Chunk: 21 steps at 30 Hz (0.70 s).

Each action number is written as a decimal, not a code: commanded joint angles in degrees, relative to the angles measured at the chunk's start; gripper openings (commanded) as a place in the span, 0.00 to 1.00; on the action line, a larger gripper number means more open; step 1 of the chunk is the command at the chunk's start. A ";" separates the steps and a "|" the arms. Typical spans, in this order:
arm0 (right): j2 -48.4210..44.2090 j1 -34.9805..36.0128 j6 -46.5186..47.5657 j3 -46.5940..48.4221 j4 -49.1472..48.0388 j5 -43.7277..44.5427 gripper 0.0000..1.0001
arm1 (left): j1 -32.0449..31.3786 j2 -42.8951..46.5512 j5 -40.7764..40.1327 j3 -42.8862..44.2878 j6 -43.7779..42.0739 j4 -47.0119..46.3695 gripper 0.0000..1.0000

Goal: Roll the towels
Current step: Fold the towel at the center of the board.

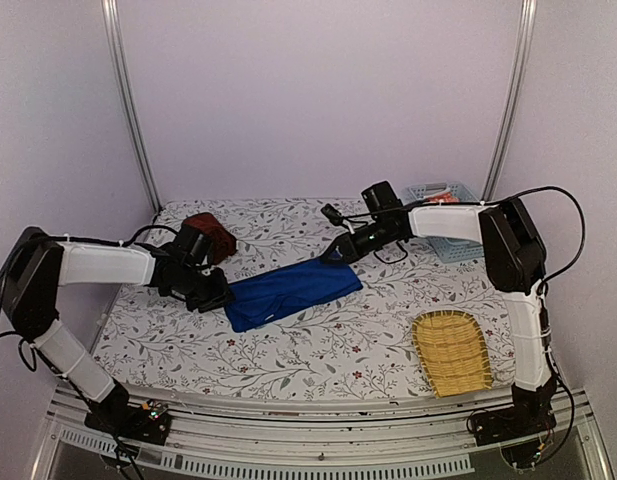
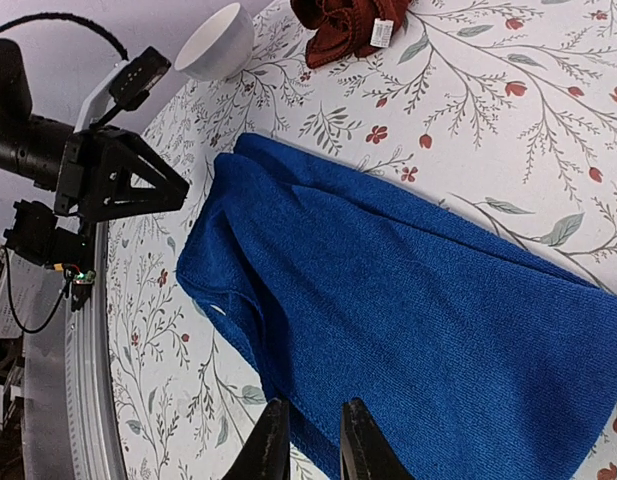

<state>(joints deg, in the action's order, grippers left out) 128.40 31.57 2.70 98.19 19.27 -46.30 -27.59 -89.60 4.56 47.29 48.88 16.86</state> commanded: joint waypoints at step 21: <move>5.48 -3.08 1.01 -0.20 1.20 -4.12 0.21 | 4.26 -12.61 0.50 12.55 -21.14 4.89 0.34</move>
<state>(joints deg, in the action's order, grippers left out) 132.64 28.84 3.90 98.17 19.99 -48.82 -23.49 -101.10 4.10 58.37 30.70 20.25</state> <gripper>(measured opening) 0.209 0.346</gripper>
